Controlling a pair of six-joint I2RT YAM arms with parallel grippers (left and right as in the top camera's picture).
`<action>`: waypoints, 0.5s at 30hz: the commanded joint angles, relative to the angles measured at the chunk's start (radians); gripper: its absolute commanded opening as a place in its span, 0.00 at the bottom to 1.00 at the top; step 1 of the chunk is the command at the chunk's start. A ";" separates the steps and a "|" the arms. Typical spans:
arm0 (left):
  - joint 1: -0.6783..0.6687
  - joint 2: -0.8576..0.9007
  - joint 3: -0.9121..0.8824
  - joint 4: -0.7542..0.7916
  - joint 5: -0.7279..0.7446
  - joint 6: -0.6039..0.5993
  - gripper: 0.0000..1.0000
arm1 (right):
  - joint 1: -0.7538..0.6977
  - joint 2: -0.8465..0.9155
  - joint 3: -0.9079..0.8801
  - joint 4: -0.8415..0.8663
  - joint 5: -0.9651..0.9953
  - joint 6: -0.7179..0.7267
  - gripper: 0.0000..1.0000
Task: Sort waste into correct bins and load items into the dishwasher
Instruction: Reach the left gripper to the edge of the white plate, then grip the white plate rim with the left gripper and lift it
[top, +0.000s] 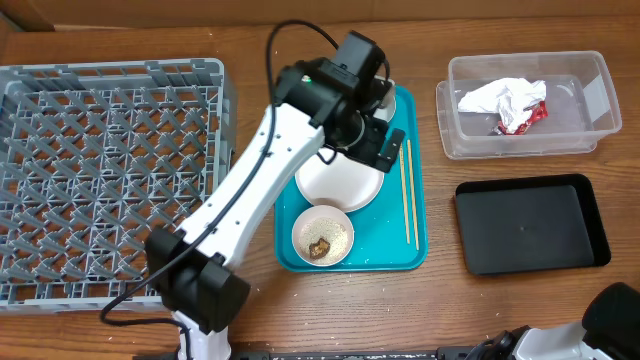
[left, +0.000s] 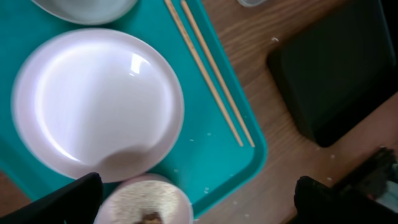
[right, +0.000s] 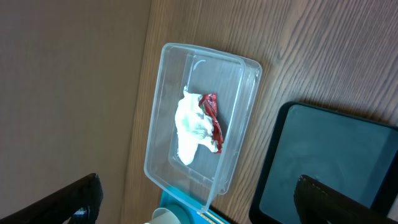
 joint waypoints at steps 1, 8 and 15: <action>-0.024 0.060 0.021 0.011 0.095 -0.086 1.00 | 0.002 -0.001 0.003 0.005 -0.005 0.003 1.00; -0.058 0.201 0.020 0.014 0.066 -0.155 1.00 | 0.002 -0.001 0.003 0.005 -0.005 0.003 1.00; -0.087 0.256 0.018 0.000 -0.173 -0.240 1.00 | 0.002 -0.001 0.003 0.005 -0.005 0.003 1.00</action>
